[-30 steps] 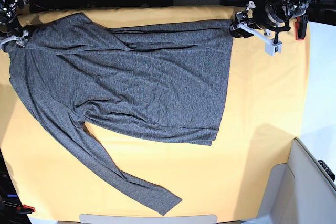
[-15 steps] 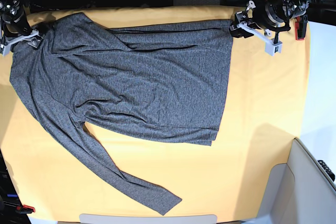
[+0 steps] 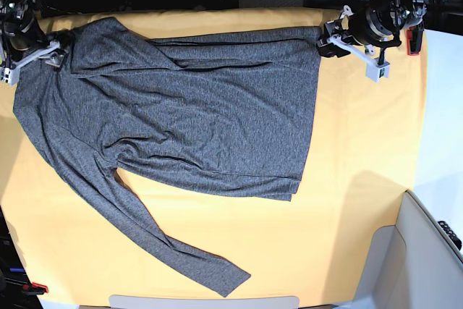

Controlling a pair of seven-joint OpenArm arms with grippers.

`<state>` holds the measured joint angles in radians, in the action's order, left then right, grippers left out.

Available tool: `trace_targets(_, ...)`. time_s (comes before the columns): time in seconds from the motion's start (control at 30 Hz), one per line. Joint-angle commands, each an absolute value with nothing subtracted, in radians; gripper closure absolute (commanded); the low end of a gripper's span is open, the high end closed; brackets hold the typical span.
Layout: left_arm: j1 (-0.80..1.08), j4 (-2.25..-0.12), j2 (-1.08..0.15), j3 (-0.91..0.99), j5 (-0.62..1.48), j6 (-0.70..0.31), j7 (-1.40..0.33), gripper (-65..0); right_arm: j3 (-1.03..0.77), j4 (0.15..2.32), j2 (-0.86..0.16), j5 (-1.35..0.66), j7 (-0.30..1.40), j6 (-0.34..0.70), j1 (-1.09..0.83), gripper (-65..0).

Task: Fold the T-shirt properly
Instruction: 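Release the shoulder with the right gripper and lift it off the shirt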

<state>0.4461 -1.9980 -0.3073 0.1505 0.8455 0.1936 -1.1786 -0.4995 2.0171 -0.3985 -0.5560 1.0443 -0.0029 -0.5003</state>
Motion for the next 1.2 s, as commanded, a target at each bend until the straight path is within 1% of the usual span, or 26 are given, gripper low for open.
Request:
trace_targets(0.0, 0.447, -2.017, -0.314, 0.151, 0.857, 0.194, -1.181, -25.1, -0.507, 2.035, -0.418, -0.575, 1.030, -0.002, -0.504, -63.8)
trace_targets(0.1, 0.447, -2.017, -0.314, 0.151, 0.857, 0.194, -1.181, -25.1, -0.507, 2.040, -0.429, -0.644, 1.030, -0.001, -0.529, -63.8)
trace_targets(0.17, 0.447, -2.017, -0.315, 0.151, 0.857, 0.194, -1.181, -25.1, -0.507, 2.041, -0.464, -0.690, 1.030, 0.002, -0.542, -63.7)
trace_targets(0.37, 0.447, -2.017, -0.315, 0.151, 0.857, 0.194, -1.181, -25.1, -0.506, 2.052, -0.561, -0.851, 1.030, 0.101, -0.608, -63.6)
trace_targets(0.5, 0.447, -2.015, -0.317, 0.151, 0.857, 0.194, -1.181, -25.1, -0.389, 2.054, -0.618, -0.892, 1.032, 0.108, -0.616, -63.5)
trace_targets(0.63, 0.447, -2.014, -0.318, 0.151, 0.857, 0.194, -1.179, -25.1, -0.231, 2.054, -0.624, -0.889, 1.029, 0.108, -0.575, -63.4)
trace_targets(0.67, 0.444, -2.014, -0.318, 0.151, 0.857, 0.194, -1.179, -25.1, -0.186, 2.054, -0.624, -0.886, 1.029, 0.107, -0.559, -62.4)
trace_targets(0.77, 0.427, -2.012, -0.317, 0.151, 0.857, 0.194, -1.181, -25.1, -0.068, 2.054, -0.622, -0.840, 1.027, 0.105, -0.509, -55.7)
trace_targets(0.87, 0.426, -2.012, -0.317, 0.151, 0.857, 0.194, -1.181, -25.1, 0.016, 2.052, -0.608, -0.782, 1.029, 0.104, -0.475, -46.0)
trace_targets(0.9, 0.426, -2.011, -0.318, 0.151, 0.855, 0.194, -1.181, -25.1, 0.024, 2.052, -0.599, -0.766, 1.029, 0.104, -0.472, -42.9)
trace_targets(1.03, 0.426, -2.011, -0.320, 0.151, 0.855, 0.194, -1.181, -25.1, 0.024, 2.052, -0.588, -0.711, 1.030, 0.102, -0.470, -33.8)
trace_targets(1.1, 0.426, -2.011, -0.320, 0.151, 0.855, 0.194, -1.181, -25.1, 0.024, 2.052, -0.590, -0.688, 1.030, 0.101, -0.473, -30.6)
trace_targets(1.17, 0.426, -2.011, -0.320, 0.151, 0.855, 0.194, -1.181, -25.1, 0.024, 2.052, -0.590, -0.667, 1.030, 0.101, -0.479, -28.7)
